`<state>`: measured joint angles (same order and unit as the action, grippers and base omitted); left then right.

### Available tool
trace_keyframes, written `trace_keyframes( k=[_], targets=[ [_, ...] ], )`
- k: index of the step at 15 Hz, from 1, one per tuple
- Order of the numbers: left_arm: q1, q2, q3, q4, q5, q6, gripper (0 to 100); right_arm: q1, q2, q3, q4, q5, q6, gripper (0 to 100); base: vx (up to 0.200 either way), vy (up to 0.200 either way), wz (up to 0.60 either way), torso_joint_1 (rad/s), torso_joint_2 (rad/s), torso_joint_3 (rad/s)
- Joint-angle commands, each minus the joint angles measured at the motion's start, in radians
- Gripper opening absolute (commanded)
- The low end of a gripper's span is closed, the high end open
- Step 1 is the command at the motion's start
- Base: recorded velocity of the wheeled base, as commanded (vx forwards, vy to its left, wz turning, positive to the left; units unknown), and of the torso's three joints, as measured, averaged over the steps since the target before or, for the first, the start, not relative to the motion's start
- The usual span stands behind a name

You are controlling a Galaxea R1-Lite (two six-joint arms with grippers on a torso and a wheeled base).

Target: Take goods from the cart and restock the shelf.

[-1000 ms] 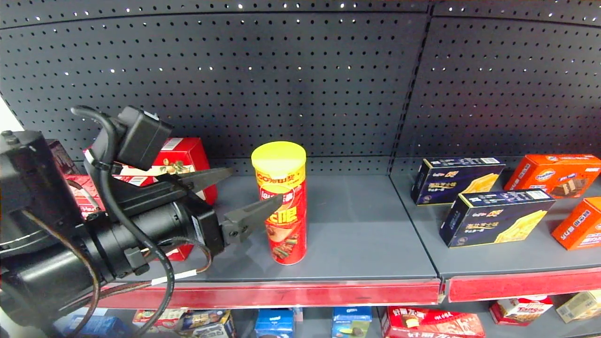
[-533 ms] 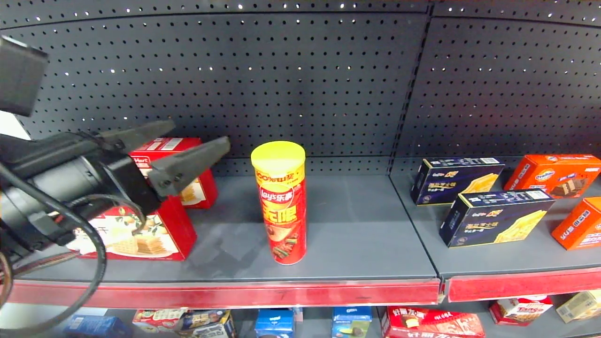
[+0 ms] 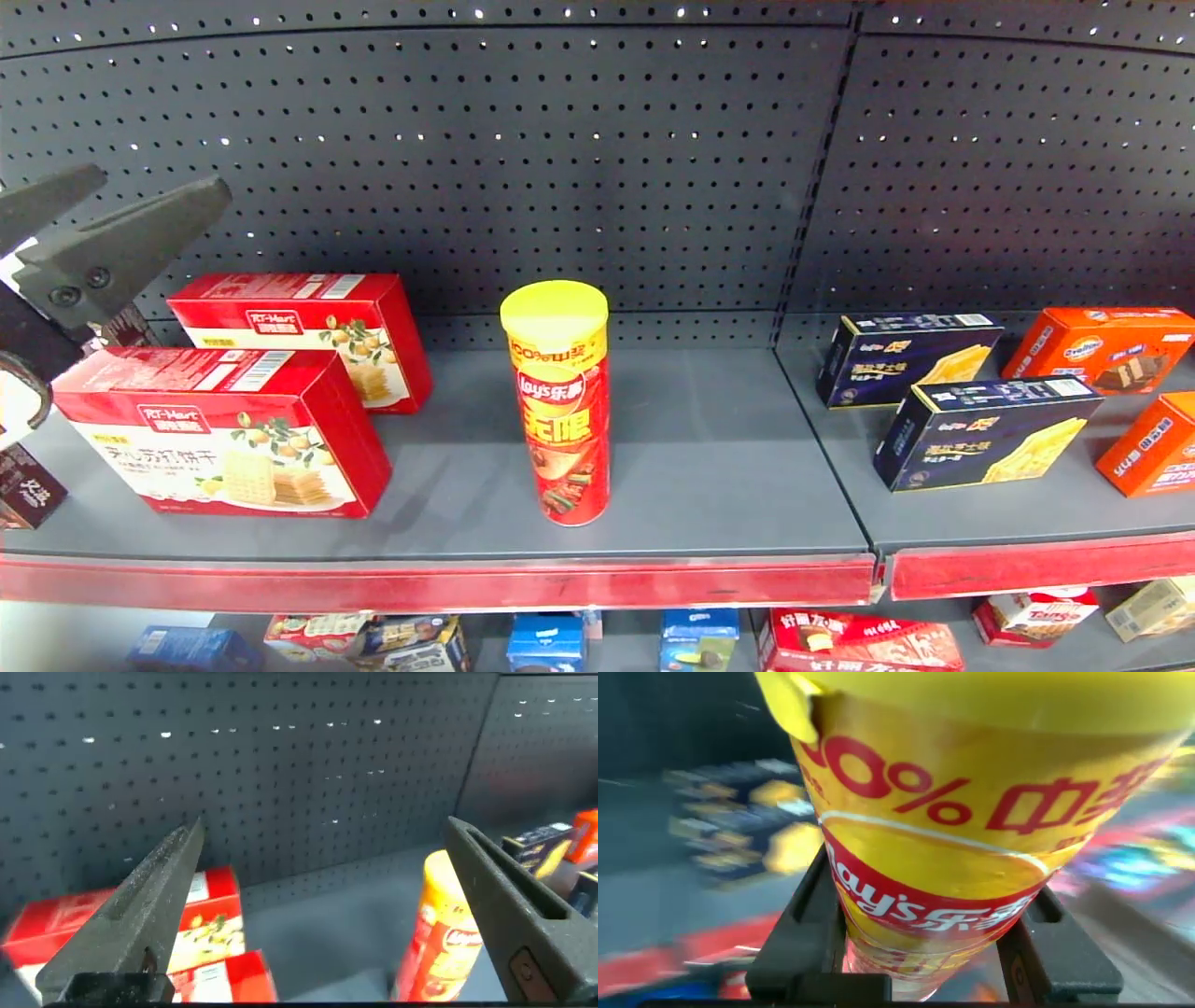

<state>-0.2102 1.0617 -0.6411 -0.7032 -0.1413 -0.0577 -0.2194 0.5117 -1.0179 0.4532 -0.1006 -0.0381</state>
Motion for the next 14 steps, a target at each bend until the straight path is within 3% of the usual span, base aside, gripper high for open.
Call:
trace_keyframes(
  k=[1,2,3,4,6,10,14],
  targets=[
    [0.018,-0.009,0.024,-0.001,-0.001,0.001,100,0.209,0.199,-0.088,0.004,0.03,0.122,0,0.0,0.0,0.0,0.0,0.0,0.0],
    [0.022,-0.011,0.031,0.001,0.0,0.001,100,0.282,0.222,-0.09,0.002,0.03,0.152,0,0.0,0.0,0.0,0.0,0.0,0.0],
    [0.045,-0.012,0.049,0.001,-0.001,0.001,100,0.463,0.26,-0.09,0.002,0.03,0.181,0,0.0,0.0,0.0,0.0,0.0,0.0],
    [0.061,-0.014,0.058,0.001,-0.001,0.001,100,0.581,0.289,-0.09,-0.002,0.029,0.187,0,0.0,0.0,0.0,0.0,0.0,0.0],
    [0.089,-0.014,0.052,0.001,-0.001,0.001,100,0.735,0.366,-0.088,-0.039,0.024,0.191,0,0.0,0.0,0.0,0.0,0.0,0.0],
    [0.092,-0.014,0.026,0.001,0.0,0.006,100,0.792,0.585,-0.061,-0.257,0.032,0.21,0,0.0,0.0,0.0,0.0,0.0,0.0],
    [0.092,-0.008,-0.003,0.001,0.0,0.004,100,0.793,0.755,-0.087,-0.349,0.033,0.155,0,0.0,0.0,0.0,0.0,0.0,0.0]
  ],
)
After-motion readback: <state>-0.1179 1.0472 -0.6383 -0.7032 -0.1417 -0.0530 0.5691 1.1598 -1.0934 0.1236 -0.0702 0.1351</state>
